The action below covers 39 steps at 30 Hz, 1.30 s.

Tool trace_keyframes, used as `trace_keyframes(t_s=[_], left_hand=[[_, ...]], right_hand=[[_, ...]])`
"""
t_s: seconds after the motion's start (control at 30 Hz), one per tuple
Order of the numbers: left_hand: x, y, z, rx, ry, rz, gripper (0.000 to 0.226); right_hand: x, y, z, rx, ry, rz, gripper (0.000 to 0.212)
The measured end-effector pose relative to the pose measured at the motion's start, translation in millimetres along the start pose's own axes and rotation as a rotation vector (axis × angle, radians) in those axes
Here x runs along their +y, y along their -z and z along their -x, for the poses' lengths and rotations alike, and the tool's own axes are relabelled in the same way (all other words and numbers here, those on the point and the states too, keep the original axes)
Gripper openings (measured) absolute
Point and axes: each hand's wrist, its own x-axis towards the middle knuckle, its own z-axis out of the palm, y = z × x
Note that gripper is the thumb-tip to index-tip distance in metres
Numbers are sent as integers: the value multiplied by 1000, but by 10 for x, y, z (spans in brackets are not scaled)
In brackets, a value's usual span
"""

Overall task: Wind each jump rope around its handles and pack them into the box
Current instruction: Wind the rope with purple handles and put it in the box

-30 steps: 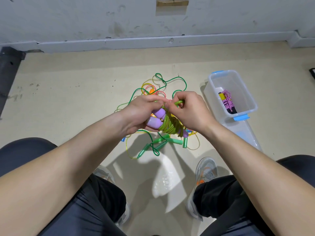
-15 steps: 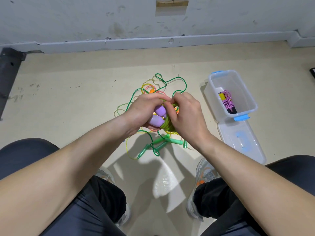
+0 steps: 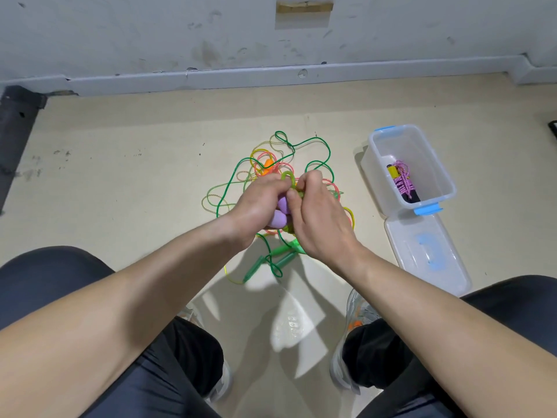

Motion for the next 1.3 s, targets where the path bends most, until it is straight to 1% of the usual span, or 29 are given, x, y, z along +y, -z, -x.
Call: trace_keyframes(t_s=[0.07,0.13,0.23,0.3,0.37,0.4,0.43,0.47,0.53,0.6,0.7,0.77,0.8,0.87,0.9,1.0,1.1,1.13,1.27,1.3], left_hand=[[-10,-29,-3,-42,-18,110,18],[-51,-72,-13,-62,-33,107,21],[-167,-112,-85,-22,-76,-94,25],[-208,-81,-130,-12,-120,-178,25],[-212,-7,-176,-9,-162,-282,26],[-198,32,-189,-11,-180,-343,28],[-180,64,-201,-15,-197,-396,29],[-161,86,-205,-27,-214,-438,30],[-130,102,-199,-74,-257,-486,29],[-112,117,-198,-127,-252,-479,25],[-97,186,-233,-203,-197,-408,27],[-67,212,-238,-248,-182,-400,27],[-55,212,-232,-270,-169,-396,27],[-56,198,-227,-311,-127,-394,26],[-58,193,-226,-319,-112,-400,26],[-49,168,-228,-328,-81,-387,28],[-50,128,-252,-296,-70,-369,50],[-53,109,-245,-299,-69,-374,54],[-81,51,-220,-336,-48,-391,46],[-99,33,-219,-347,-49,-403,41]], right_hand=[[33,-58,31,21,41,-2,17],[34,-85,21,20,-27,-85,19],[10,-64,-35,-9,-227,-336,36],[16,-66,-42,-73,-288,-405,45],[-3,-73,-49,-128,-404,-564,58],[-4,-87,-59,-121,-483,-658,64],[-8,-89,-75,-101,-540,-712,65],[5,-90,-98,-87,-555,-710,61],[43,-80,-131,-109,-551,-702,43],[109,-67,-162,-140,-578,-770,26],[163,8,-197,-147,-630,-869,16],[195,50,-214,-113,-619,-869,7],[207,70,-226,-102,-608,-852,5],[230,107,-248,-100,-546,-739,12],[240,124,-254,-108,-498,-652,12],[244,159,-286,-122,-413,-497,3],[238,158,-310,-139,-397,-457,9],[248,158,-327,-127,-390,-442,8],[237,196,-366,-122,-394,-416,9],[227,209,-367,-116,-401,-420,9]])
